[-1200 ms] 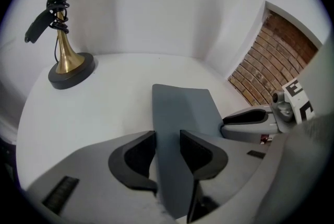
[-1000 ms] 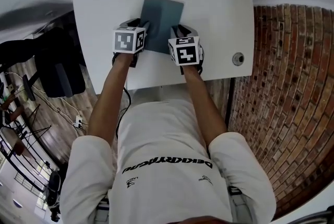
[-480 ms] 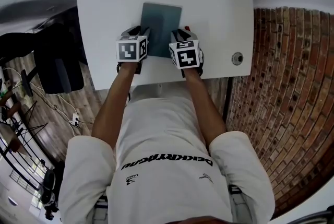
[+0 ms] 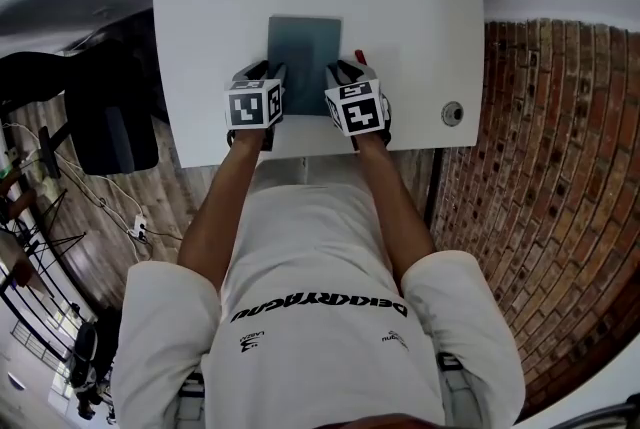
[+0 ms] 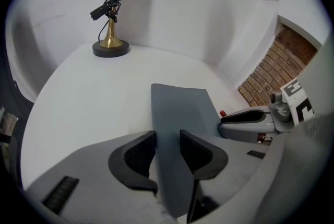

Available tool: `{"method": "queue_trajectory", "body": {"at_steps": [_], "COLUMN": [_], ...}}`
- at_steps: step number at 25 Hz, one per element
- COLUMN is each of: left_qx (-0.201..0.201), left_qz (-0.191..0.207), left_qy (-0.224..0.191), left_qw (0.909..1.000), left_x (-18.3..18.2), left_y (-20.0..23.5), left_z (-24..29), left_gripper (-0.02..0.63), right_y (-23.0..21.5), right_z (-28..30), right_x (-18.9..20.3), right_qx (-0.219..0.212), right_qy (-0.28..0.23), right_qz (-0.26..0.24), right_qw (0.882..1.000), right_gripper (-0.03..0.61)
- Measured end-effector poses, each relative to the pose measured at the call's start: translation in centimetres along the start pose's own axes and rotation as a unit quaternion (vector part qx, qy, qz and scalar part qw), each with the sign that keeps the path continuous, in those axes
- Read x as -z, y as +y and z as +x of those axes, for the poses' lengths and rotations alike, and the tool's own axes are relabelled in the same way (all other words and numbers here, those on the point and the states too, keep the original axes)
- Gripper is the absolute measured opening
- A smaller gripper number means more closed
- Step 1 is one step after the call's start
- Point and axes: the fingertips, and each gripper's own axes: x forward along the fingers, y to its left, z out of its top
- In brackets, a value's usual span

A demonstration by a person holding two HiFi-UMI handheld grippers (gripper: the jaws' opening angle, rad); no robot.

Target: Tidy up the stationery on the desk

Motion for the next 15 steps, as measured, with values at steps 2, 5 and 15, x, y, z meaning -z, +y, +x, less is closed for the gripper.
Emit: {"method": "queue_trajectory", "body": {"at_steps": [2,5,15], "left_qx": [-0.003,-0.006,0.007], "left_qz": [-0.004,-0.012,-0.027], "left_qy": [0.001,0.003,0.009], "left_qw": [1.0,0.9999,0.9996], "left_x": [0.5,1.3,2.6], "left_y": [0.0,0.1,0.0], "left_z": [-0.3,-0.7,-1.5], "left_gripper": [0.146,0.147,0.147], "right_y": [0.3,0.8,1.6], "right_z": [0.0,-0.2,-0.3], "right_x": [0.3,0.5,0.9], "right_qx": [-0.003,-0.008,-0.024], "right_qy": [0.0,-0.001,-0.005], "right_qz": [-0.01,-0.025,-0.042], "right_qw": [1.0,1.0,0.999], "right_gripper": [0.08,0.08,0.08]}}
